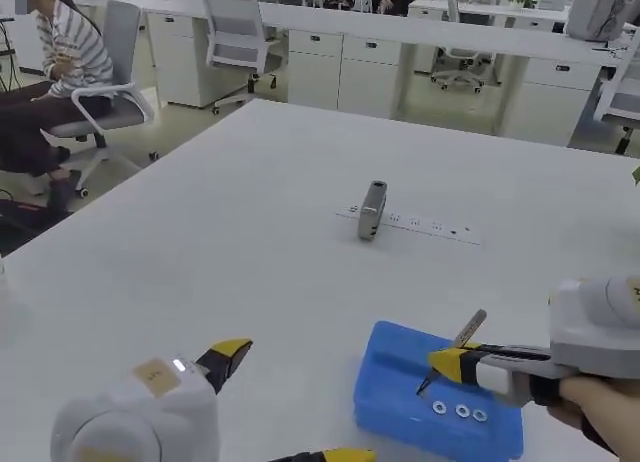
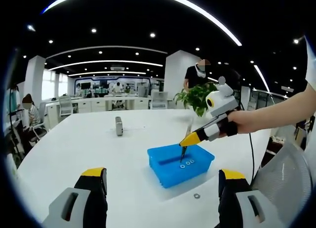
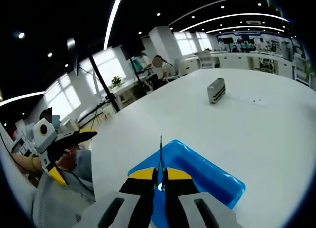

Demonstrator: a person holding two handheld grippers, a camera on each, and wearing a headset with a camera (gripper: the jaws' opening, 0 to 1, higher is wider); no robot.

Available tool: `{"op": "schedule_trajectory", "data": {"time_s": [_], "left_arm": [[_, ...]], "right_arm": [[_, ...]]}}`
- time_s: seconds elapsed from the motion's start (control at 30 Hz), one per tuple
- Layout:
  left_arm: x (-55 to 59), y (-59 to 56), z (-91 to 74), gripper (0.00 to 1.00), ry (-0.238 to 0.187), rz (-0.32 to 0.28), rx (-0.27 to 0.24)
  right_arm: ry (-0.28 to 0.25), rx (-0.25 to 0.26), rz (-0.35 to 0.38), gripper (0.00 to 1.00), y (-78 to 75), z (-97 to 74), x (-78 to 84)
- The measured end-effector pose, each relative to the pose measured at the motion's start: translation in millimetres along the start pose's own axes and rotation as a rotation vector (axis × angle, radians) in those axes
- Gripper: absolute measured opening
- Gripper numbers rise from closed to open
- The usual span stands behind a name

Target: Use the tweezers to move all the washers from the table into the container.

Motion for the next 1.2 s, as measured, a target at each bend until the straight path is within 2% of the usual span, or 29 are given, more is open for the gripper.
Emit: {"op": "schedule_trajectory", "data": {"time_s": [0.5,0.83,1.2], "left_arm": [[0.1,0.4,-0.4,0.96,0.003,-0.001,-0.005],[0.6,0.4,0.2,0.96,0.009,0.002,-0.005],[0.6,0.5,0.0,0.96,0.009,0.003,-0.007]], "right_arm": [[0.072,0.020,-0.017,0.03,-11.3,19.1,5.4],[0.109,0.032,-0.038,0.03,-15.4,24.0,10.3],[0.140,0.039,-0.122,0.03,-11.4,31.7,9.6]]}}
Point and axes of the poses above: the centre of the closed fingertips' face, and the gripper's own axes: z roughly forward along the fingers, y roughly to its left, x roughly out of its underside, the point moved 9 cm from there along -z, roughly backward along the fingers, and after that the axes turned 8 degrees about -z, right-handed, at the moved point
